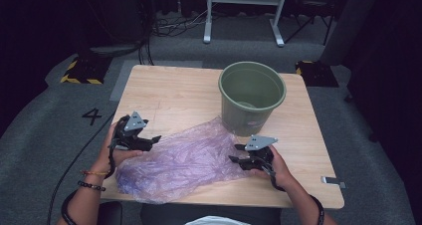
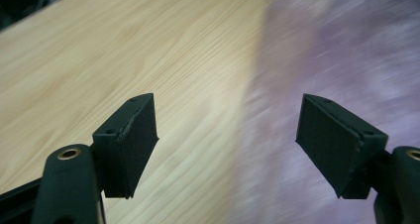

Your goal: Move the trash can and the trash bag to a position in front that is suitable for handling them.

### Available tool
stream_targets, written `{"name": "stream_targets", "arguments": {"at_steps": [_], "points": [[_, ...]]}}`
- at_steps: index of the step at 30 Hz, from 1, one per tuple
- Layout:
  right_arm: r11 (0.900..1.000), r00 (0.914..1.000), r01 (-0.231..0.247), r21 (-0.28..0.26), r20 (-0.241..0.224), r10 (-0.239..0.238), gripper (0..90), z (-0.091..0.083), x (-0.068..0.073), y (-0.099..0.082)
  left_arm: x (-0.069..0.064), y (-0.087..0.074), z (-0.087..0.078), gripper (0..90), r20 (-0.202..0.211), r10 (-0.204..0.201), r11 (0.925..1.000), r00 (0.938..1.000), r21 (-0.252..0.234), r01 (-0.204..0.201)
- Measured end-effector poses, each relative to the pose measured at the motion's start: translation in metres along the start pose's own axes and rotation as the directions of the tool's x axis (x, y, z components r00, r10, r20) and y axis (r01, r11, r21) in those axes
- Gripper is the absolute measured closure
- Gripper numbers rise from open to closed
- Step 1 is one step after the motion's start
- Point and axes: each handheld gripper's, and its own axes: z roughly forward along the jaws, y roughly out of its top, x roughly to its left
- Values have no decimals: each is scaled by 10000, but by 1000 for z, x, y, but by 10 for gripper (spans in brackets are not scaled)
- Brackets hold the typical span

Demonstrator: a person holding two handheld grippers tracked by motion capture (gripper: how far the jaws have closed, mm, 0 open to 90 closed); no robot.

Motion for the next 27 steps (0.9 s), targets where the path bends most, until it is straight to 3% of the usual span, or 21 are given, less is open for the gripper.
{"name": "stream_targets", "arguments": {"at_steps": [2,4,7,8,11,19,20,22,24,27], "points": [[9991,10000,18,431,-40,-17,528,7,-3,-6,12,-12,7,240,-273,-326,9991,9991,254,333],[9972,10000,3,750,18,-5,550,11,-6,-13,21,-22,14,241,-142,-621,9975,9980,334,625],[9977,9998,-195,650,-73,200,569,9,-10,-18,22,-28,23,246,-167,-654,9961,9977,579,662],[9971,9998,-162,739,98,156,597,3,-13,-22,22,-32,30,250,26,-803,9946,9968,655,800],[9967,9998,-185,789,140,174,617,-3,-16,-26,19,-32,38,256,65,-694,9936,9976,904,685],[9934,9939,-869,749,750,813,624,-39,-30,-55,5,-26,53,254,545,-421,9942,9976,1007,365],[9910,9894,-1117,733,1014,1040,625,-49,-36,-64,3,-26,55,256,811,-586,9943,9950,934,509],[9905,9876,-1166,725,1139,1079,625,-52,-38,-67,3,-25,56,256,855,-576,9946,9947,915,497],[9867,9799,-1447,738,1488,1326,626,-66,-45,-77,1,-24,60,259,1162,-640,9955,9912,765,553],[9833,9738,-1661,743,1694,1516,625,-76,-49,-85,-2,-22,63,258,1237,-559,9961,9907,745,469]]}}
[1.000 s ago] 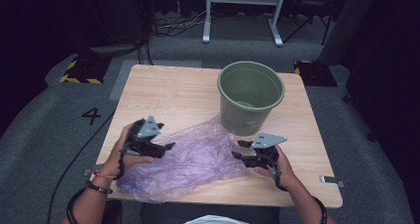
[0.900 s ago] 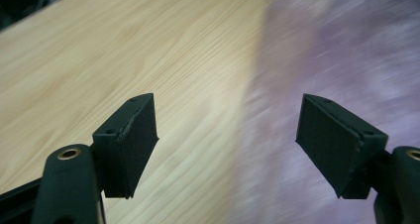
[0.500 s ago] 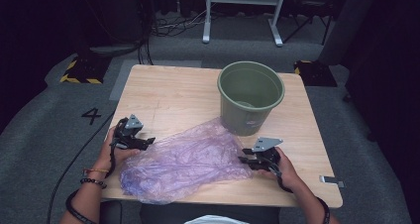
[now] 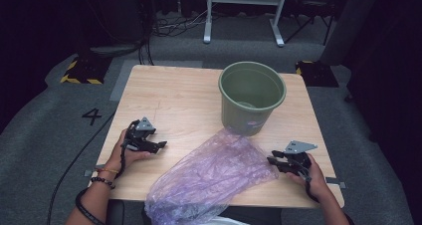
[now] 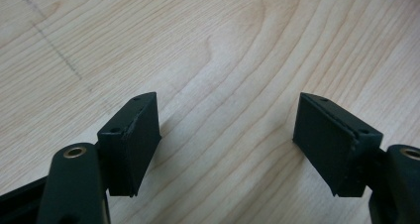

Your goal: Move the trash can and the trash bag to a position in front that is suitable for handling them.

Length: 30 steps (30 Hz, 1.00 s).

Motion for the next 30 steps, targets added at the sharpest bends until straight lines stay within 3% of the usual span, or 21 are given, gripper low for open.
{"name": "stream_targets", "arguments": {"at_steps": [5,9,13,14,17,20,21,22,24,26,27,29,30], "points": [[9990,9975,-436,85,563,430,618,-16,-13,-14,-7,4,5,257,183,157,9998,9997,-91,-155],[9966,9903,-822,95,1130,806,613,-24,-26,-22,-13,6,7,257,346,305,9995,9989,-92,-302],[9916,9759,-1293,87,1784,1257,582,-28,-38,-26,-16,7,9,257,416,393,9992,9984,-129,-388],[9905,9687,-1367,173,2113,1300,546,-28,-41,-25,-17,8,9,256,401,404,9991,9984,-106,-400],[9903,9548,-1351,313,2713,1217,475,-29,-40,-22,-20,9,10,256,453,439,9990,9980,-149,-433],[9967,9533,-806,-85,2914,795,414,-38,-29,-12,-21,9,11,256,501,481,9987,9976,-196,-472],[9983,9548,-514,-278,2915,573,411,-42,-24,-6,-22,9,11,256,514,461,9988,9976,-212,-451],[9978,9633,-96,-661,2672,270,396,-48,-14,2,-22,9,11,256,508,485,9986,9975,-224,-474],[9949,9664,175,-990,2571,86,382,-52,-5,11,-22,8,11,256,505,479,9986,9976,-240,-467],[9856,9895,363,-1652,1440,-123,370,-51,9,22,-22,8,12,256,510,480,9985,9975,-273,-467],[9856,9895,363,-1652,1440,-123,370,-51,9,22,-22,8,12,256,510,480,9985,9975,-273,-467],[9864,9955,852,-1406,532,-784,356,-38,28,30,-23,8,12,256,502,466,9986,9977,-270,-452],[9872,9939,1093,-1162,286,-1066,347,-30,36,31,-23,8,11,256,498,475,9986,9976,-261,-463]]}}
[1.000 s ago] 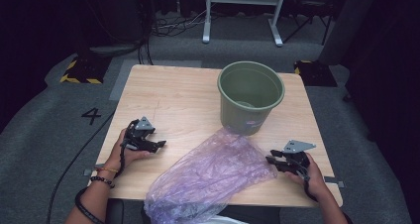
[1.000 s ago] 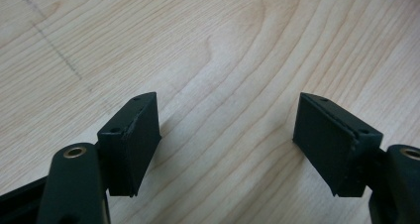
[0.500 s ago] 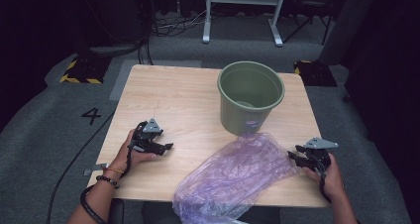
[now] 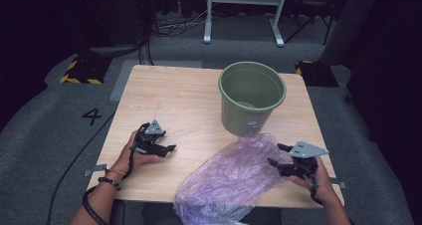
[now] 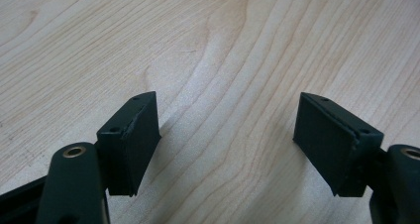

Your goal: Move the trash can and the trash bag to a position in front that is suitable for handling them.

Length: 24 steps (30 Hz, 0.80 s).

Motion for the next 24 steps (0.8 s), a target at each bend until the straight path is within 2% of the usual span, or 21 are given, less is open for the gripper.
{"name": "stream_targets", "arguments": {"at_steps": [1,2,3,4,5,8,9,10,11,13,14,15,17,18,19,21,22,24], "points": [[9996,9984,163,209,-548,-152,343,12,10,0,0,0,0,256,9,41,10000,10000,2,-41],[9996,9984,163,209,-548,-152,343,12,10,0,0,0,0,256,9,41,10000,10000,2,-41],[9977,9967,268,619,-780,-220,345,24,15,-3,-1,0,0,256,44,40,10000,10000,-9,-40],[9977,9967,268,619,-780,-220,345,24,15,-3,-1,0,0,256,44,40,10000,10000,-9,-40],[9927,9965,339,1155,-799,-248,356,34,15,-8,-1,0,0,256,54,53,10000,10000,-3,-53],[9894,9973,-104,1451,-700,207,387,41,8,-17,-1,0,0,256,60,49,10000,10000,2,-49],[9893,9970,-309,1424,-655,405,391,42,4,-19,-1,0,0,256,78,69,10000,9999,3,-69],[9893,9970,-309,1424,-655,405,391,42,4,-19,-1,0,0,256,78,69,10000,9999,3,-69],[9889,9955,-583,1369,-668,679,396,42,0,-22,-1,0,0,256,89,78,10000,9999,3,-78],[9871,9956,-902,1325,-129,927,437,39,-12,-26,-1,1,1,256,102,81,10000,9999,0,-81],[9871,9956,-902,1325,-129,927,437,39,-12,-26,-1,1,1,256,102,81,10000,9999,0,-81],[9824,9906,-1368,1270,154,1359,456,36,-23,-31,-1,1,1,256,97,105,9999,9999,5,-105],[9811,9888,-1487,1238,296,1462,460,35,-26,-33,-1,1,1,256,97,105,9999,9999,3,-105],[9792,9858,-1646,1190,535,1592,480,33,-31,-36,-1,1,1,256,98,104,9999,9999,2,-104],[9748,9789,-1916,1143,938,1814,490,29,-41,-40,-1,1,1,256,98,105,9999,9999,2,-105],[9673,9686,-2290,1089,1247,2153,495,25,-51,-45,-1,1,1,256,103,106,9999,9999,4,-106],[9673,9686,-2290,1089,1247,2153,495,25,-51,-45,-1,1,1,256,104,106,9999,9999,4,-106],[9633,9574,-2490,1004,1754,2292,496,21,-63,-51,-1,1,1,256,112,109,9999,9999,0,-109]]}}
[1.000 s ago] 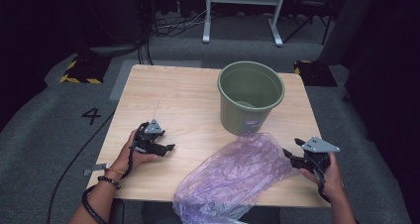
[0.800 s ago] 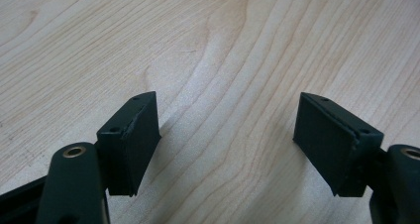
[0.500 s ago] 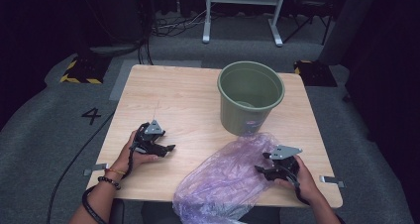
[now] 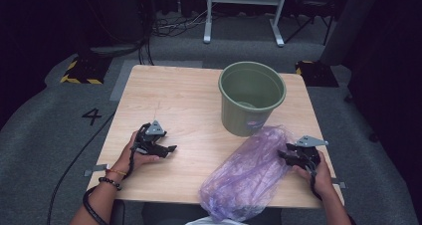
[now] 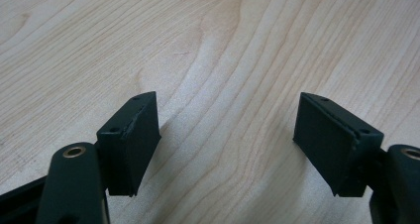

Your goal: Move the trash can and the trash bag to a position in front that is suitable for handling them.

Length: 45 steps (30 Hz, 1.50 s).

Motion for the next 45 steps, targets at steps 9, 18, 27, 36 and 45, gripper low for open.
{"name": "stream_targets", "arguments": {"at_steps": [9,18,27,36,45], "points": [[9960,9877,-891,0,1292,884,525,-2,-36,-4,-2,1,1,256,72,81,10000,9999,4,-81],[9946,9747,-1031,71,2003,996,530,2,-51,0,-6,1,1,255,226,206,9998,9995,19,-206],[9939,9840,-761,-799,1547,878,302,-21,-39,6,-10,0,0,254,233,215,9998,9995,10,-216],[9957,9923,721,-576,-963,-774,214,-28,22,8,-13,0,0,252,195,206,9998,9996,10,-206],[9962,9849,871,80,-1507,-849,190,-3,36,-3,-14,-1,0,253,169,167,9999,9997,5,-167]]}}
